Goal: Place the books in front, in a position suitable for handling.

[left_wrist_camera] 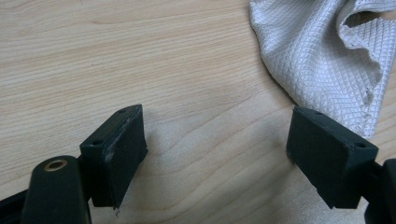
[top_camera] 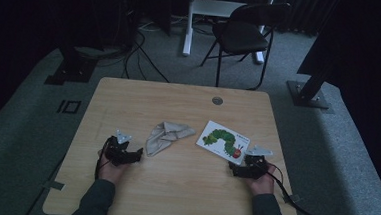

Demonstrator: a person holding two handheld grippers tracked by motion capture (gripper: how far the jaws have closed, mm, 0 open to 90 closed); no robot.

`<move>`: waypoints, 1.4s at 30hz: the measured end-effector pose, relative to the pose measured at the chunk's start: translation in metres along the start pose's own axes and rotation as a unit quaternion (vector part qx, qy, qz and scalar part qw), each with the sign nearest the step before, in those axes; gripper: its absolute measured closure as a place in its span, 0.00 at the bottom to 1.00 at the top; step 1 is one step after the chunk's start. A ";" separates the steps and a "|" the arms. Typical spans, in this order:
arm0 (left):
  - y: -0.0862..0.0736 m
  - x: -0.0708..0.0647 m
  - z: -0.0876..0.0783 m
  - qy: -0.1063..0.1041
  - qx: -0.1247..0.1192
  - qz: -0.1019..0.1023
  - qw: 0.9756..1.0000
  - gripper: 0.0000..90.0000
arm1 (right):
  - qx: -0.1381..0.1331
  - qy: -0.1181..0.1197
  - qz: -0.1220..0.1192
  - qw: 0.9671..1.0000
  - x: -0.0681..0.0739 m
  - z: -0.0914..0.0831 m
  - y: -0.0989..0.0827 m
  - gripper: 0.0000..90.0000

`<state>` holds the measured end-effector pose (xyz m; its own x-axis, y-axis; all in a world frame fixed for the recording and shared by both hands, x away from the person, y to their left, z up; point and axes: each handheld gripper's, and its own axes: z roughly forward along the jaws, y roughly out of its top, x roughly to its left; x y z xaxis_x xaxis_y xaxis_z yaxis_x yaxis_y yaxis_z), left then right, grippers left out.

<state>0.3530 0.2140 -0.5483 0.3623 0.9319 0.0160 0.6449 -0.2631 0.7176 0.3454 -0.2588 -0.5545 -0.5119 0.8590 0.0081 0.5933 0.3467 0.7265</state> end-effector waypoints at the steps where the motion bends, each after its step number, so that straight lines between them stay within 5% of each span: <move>1: 0.000 0.000 0.000 0.000 0.000 0.000 1.000 0.22 | 0.000 0.000 0.000 1.000 0.000 0.000 0.000 0.14; 11: 0.000 0.000 0.000 0.000 0.000 0.000 1.000 0.22 | 0.008 0.010 -0.008 1.000 -0.001 -0.002 0.001 0.14; 17: 0.000 0.000 0.000 0.000 0.000 -0.001 1.000 0.22 | -0.031 0.020 -0.018 0.999 0.003 -0.016 0.005 0.14; 22: 0.000 0.000 0.000 0.001 0.000 -0.001 1.000 0.22 | -0.060 0.003 -0.018 0.998 0.002 -0.022 0.013 0.14; 42: 0.000 -0.001 0.000 0.002 0.000 -0.002 1.000 0.22 | -0.089 -0.004 -0.017 0.996 -0.012 -0.014 0.040 0.15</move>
<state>0.3532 0.2134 -0.5483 0.3567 0.9341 0.0159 0.6465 -0.2591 0.7176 0.3661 -0.2609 -0.5158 -0.5246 0.8510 -0.0231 0.4566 0.3042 0.8361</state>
